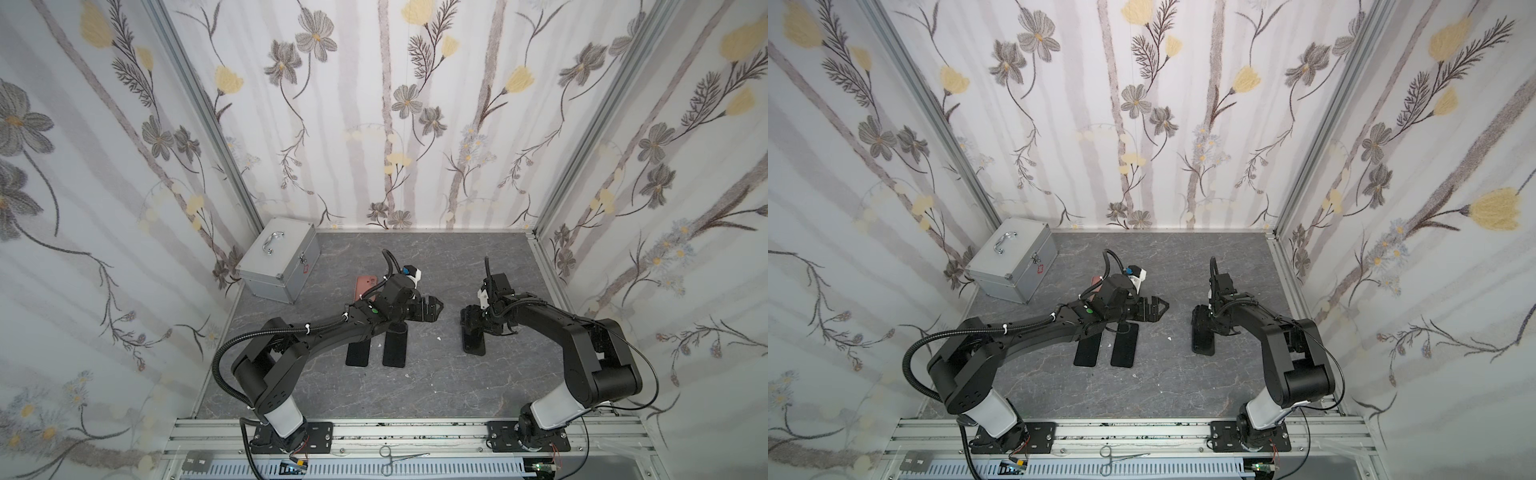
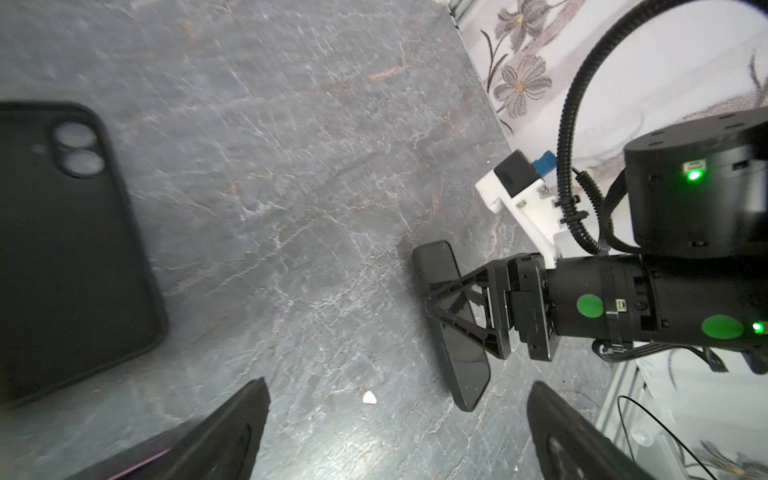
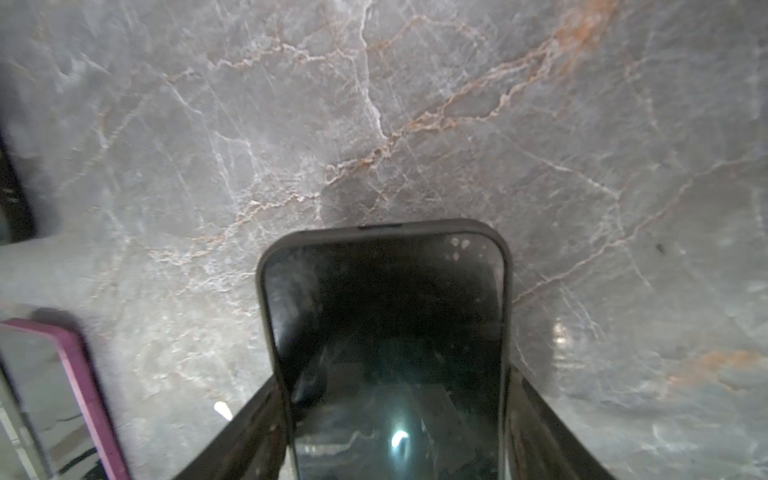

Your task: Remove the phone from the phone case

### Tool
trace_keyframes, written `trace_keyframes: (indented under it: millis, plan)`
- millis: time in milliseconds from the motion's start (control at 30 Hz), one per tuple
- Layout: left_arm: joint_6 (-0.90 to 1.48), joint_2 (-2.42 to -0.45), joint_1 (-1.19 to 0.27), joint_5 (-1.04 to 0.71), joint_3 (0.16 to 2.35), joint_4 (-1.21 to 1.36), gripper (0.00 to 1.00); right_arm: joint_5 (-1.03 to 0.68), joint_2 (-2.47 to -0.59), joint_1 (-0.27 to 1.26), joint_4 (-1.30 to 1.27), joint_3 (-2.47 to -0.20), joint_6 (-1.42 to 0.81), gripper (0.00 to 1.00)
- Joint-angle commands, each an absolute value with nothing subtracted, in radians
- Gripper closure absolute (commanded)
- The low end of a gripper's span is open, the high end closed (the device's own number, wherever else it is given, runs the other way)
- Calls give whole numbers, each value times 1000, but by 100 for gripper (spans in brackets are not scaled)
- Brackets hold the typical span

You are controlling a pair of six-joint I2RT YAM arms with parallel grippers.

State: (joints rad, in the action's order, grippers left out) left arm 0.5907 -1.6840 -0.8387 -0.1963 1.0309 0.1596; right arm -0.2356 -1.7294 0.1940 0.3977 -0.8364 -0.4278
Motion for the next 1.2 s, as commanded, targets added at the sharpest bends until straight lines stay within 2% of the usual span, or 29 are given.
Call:
trace_keyframes:
  millis: [0, 233, 567, 700, 1167]
  plan:
    - [687, -1744, -865, -255, 1023, 297, 2, -392, -1699, 152, 261, -802, -499, 37]
    - [717, -1914, -939, -294, 1125, 319, 5, -484, -1653, 80, 150, -693, -583, 38]
    - [744, -2058, -996, -350, 1215, 342, 23, -556, -1617, 38, 77, -638, -654, 40]
    - [750, -2080, -999, -365, 1224, 349, 39, -586, -1602, 37, 49, -622, -683, 41]
    - [743, -2068, -998, -368, 1220, 356, 85, -584, -1522, 35, 37, -611, -729, 42]
